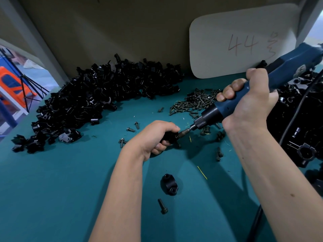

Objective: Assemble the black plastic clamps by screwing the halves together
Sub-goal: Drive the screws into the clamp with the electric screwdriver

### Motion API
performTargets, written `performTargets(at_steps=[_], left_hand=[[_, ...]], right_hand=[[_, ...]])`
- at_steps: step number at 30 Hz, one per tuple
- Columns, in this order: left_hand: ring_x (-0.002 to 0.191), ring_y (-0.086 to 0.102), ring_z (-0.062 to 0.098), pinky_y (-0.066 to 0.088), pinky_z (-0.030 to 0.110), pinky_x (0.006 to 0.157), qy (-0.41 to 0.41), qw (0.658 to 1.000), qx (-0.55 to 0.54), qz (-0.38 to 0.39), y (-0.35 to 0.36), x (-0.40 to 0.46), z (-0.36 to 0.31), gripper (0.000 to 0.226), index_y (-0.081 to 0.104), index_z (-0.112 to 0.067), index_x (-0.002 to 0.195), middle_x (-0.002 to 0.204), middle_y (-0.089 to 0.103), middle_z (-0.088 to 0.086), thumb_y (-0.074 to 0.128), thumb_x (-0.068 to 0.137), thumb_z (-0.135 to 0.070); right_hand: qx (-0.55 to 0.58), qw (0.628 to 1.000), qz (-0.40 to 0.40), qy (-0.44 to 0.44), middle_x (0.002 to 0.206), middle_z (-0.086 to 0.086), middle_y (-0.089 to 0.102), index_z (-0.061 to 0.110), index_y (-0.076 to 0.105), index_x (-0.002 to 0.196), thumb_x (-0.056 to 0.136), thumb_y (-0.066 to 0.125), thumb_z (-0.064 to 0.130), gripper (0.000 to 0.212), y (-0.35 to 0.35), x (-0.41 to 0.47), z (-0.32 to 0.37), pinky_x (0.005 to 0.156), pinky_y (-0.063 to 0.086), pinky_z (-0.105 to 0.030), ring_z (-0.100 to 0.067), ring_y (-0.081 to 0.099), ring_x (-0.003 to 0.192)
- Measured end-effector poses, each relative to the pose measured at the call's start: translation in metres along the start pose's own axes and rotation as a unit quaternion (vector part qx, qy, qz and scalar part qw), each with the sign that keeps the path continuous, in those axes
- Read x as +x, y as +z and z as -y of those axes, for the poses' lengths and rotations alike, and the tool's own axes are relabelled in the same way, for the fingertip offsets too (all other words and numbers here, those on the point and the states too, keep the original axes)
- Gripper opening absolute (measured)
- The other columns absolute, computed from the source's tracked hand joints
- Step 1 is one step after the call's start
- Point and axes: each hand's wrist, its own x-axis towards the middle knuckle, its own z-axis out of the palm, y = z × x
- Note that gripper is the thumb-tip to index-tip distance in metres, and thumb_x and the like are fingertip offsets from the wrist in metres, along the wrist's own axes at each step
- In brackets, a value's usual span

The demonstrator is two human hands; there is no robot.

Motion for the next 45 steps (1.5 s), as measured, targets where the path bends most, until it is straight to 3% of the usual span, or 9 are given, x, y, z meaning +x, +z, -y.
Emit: performTargets(at_steps=[15,27,35,38,41,43,45], left_hand=[[0.039,0.023,0.007,0.014,0.014,0.037,0.005,1.0,-0.007,0.006,-0.001,0.001,0.002,0.044,0.059,-0.029,0.052,0.055,0.038,-0.003,0.058,0.096,-0.028],[0.037,0.022,0.005,0.015,0.014,0.032,-0.047,0.999,-0.013,0.021,0.001,0.003,0.001,0.029,0.047,-0.023,0.07,0.057,0.035,-0.004,0.055,0.096,-0.035],[0.041,0.02,0.007,0.011,0.014,0.038,-0.003,1.0,0.012,0.016,0.007,0.0,-0.001,0.027,0.044,-0.024,0.075,0.056,0.034,-0.003,0.056,0.099,-0.028],[0.04,0.022,0.007,0.012,0.014,0.037,0.004,1.0,0.005,0.027,0.006,-0.001,0.0,0.028,0.047,-0.024,0.074,0.056,0.036,-0.002,0.056,0.099,-0.028],[0.038,0.023,0.006,0.014,0.013,0.036,0.019,0.998,0.003,0.06,0.004,-0.002,0.002,0.028,0.05,-0.024,0.069,0.054,0.038,-0.002,0.062,0.093,-0.033],[0.038,0.024,0.007,0.016,0.012,0.035,0.032,0.996,0.008,0.077,0.005,-0.003,0.003,0.024,0.053,-0.024,0.066,0.053,0.039,-0.001,0.062,0.084,-0.038],[0.04,0.024,0.009,0.016,0.014,0.037,0.045,0.996,0.018,0.07,0.005,-0.002,0.003,0.025,0.054,-0.025,0.064,0.053,0.039,-0.001,0.061,0.086,-0.035]], right_hand=[[-0.007,1.0,0.01,-0.006,0.058,-0.002,0.042,0.013,0.036,0.088,0.088,0.056,0.006,0.021,0.002,-0.003,0.002,0.049,0.037,-0.029,-0.018,0.037,0.045],[-0.023,0.998,0.047,-0.028,0.057,-0.002,0.041,0.013,0.036,0.093,0.091,0.053,0.004,0.02,0.006,-0.007,0.006,0.05,0.037,-0.029,-0.018,0.038,0.045],[-0.03,0.999,0.03,-0.026,0.057,-0.003,0.039,0.013,0.035,0.089,0.087,0.052,0.002,0.021,0.005,-0.006,0.008,0.05,0.037,-0.029,-0.019,0.035,0.044],[-0.03,0.997,0.066,-0.012,0.059,-0.003,0.041,0.013,0.037,0.085,0.092,0.054,0.007,0.019,0.005,-0.004,0.011,0.05,0.037,-0.028,-0.018,0.037,0.045],[-0.008,0.994,0.097,0.046,0.061,0.001,0.041,0.019,0.044,0.069,0.097,0.054,0.02,0.029,-0.001,-0.001,0.015,0.049,0.036,-0.026,-0.014,0.037,0.047],[0.02,0.993,0.095,0.074,0.061,0.003,0.041,0.022,0.045,0.069,0.097,0.054,0.025,0.03,-0.004,0.0,0.017,0.049,0.036,-0.025,-0.012,0.037,0.047],[0.032,0.992,0.09,0.081,0.061,0.003,0.04,0.022,0.043,0.073,0.099,0.053,0.027,0.028,-0.006,0.001,0.017,0.049,0.035,-0.025,-0.011,0.036,0.047]])
